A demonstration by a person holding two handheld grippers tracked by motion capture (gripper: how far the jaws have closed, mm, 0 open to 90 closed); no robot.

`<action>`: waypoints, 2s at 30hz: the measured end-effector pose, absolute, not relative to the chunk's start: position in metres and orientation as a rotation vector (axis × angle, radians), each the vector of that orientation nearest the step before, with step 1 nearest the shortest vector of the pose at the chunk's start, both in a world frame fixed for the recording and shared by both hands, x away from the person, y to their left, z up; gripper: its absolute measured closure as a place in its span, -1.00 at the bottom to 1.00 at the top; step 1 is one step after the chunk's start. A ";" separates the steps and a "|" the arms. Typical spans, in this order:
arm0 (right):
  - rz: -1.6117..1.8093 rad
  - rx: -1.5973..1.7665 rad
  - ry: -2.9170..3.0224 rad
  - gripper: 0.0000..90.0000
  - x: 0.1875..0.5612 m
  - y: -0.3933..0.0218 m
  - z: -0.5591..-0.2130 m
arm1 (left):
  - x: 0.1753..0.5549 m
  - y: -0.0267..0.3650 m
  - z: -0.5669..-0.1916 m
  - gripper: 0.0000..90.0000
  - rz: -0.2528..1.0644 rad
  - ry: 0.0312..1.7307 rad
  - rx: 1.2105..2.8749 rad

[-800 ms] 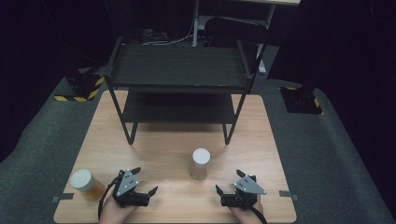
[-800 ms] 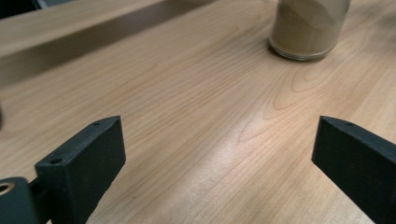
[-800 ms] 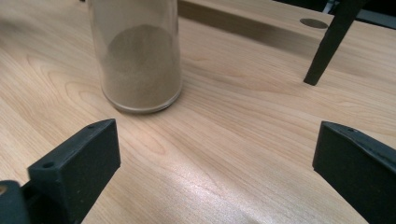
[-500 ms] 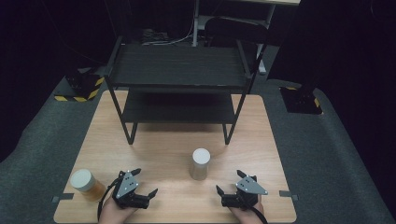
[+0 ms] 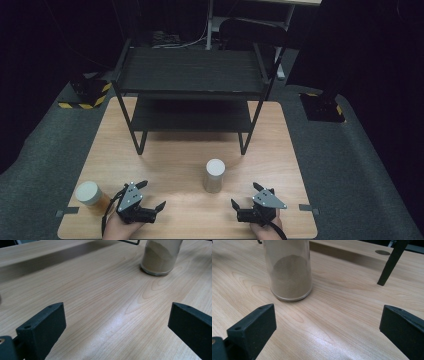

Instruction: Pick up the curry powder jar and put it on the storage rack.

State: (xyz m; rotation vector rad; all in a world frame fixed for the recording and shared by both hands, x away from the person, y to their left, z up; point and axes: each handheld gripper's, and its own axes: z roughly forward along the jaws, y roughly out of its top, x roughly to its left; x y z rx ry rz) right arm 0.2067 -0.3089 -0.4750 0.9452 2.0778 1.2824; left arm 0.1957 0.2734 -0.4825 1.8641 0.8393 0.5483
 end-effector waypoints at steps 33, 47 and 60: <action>1.305 0.929 2.093 -0.99 0.209 -0.313 -0.475 | 0.149 0.314 -0.433 -0.99 0.638 0.798 1.683; 1.310 0.929 2.098 -0.99 0.210 -0.314 -0.475 | 0.119 0.348 -0.423 -0.98 0.763 0.874 1.634; 1.315 0.931 2.097 -0.99 0.210 -0.315 -0.476 | 0.108 0.363 -0.428 -0.98 0.820 0.939 1.617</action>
